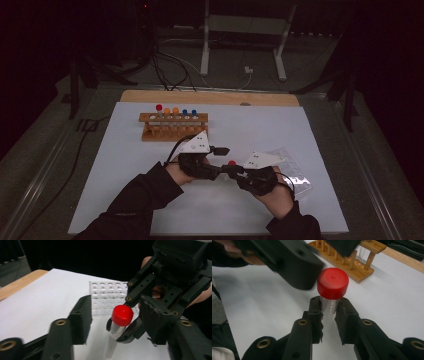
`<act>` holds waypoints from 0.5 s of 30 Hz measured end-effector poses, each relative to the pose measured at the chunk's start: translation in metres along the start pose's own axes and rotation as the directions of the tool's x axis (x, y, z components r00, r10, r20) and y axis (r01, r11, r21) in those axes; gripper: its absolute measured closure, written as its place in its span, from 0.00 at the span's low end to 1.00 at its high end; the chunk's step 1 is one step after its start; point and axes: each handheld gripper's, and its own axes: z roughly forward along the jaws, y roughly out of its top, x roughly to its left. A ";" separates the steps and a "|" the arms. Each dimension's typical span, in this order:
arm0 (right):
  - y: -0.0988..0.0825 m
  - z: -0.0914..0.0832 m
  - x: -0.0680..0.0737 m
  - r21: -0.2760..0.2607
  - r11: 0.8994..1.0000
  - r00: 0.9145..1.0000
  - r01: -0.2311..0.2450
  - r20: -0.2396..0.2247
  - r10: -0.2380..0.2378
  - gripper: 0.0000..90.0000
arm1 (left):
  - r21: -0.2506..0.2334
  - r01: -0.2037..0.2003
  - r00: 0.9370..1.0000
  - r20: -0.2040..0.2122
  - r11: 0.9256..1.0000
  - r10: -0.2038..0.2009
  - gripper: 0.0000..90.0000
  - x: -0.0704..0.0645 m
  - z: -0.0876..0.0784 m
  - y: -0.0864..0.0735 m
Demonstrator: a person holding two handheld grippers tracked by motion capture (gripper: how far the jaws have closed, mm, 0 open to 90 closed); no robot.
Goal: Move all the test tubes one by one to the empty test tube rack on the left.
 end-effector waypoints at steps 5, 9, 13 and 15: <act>0.000 -0.001 -0.001 -0.004 1.000 1.000 -0.002 0.000 0.002 0.84 | 0.026 -0.018 1.000 0.012 1.000 0.018 0.64 -0.001 0.006 -0.001; 0.001 -0.001 0.000 -0.005 1.000 1.000 -0.004 0.000 0.004 0.84 | 0.036 -0.022 0.999 0.031 0.999 0.021 0.73 -0.001 0.008 -0.001; 0.000 -0.001 -0.002 -0.007 1.000 1.000 -0.008 0.000 0.008 0.84 | 0.036 -0.035 0.999 0.030 0.999 0.034 0.79 -0.001 0.009 0.000; 0.000 -0.002 -0.002 -0.011 1.000 1.000 -0.012 0.000 0.012 0.83 | 0.035 -0.032 0.999 0.033 0.999 0.031 0.79 -0.001 0.008 0.000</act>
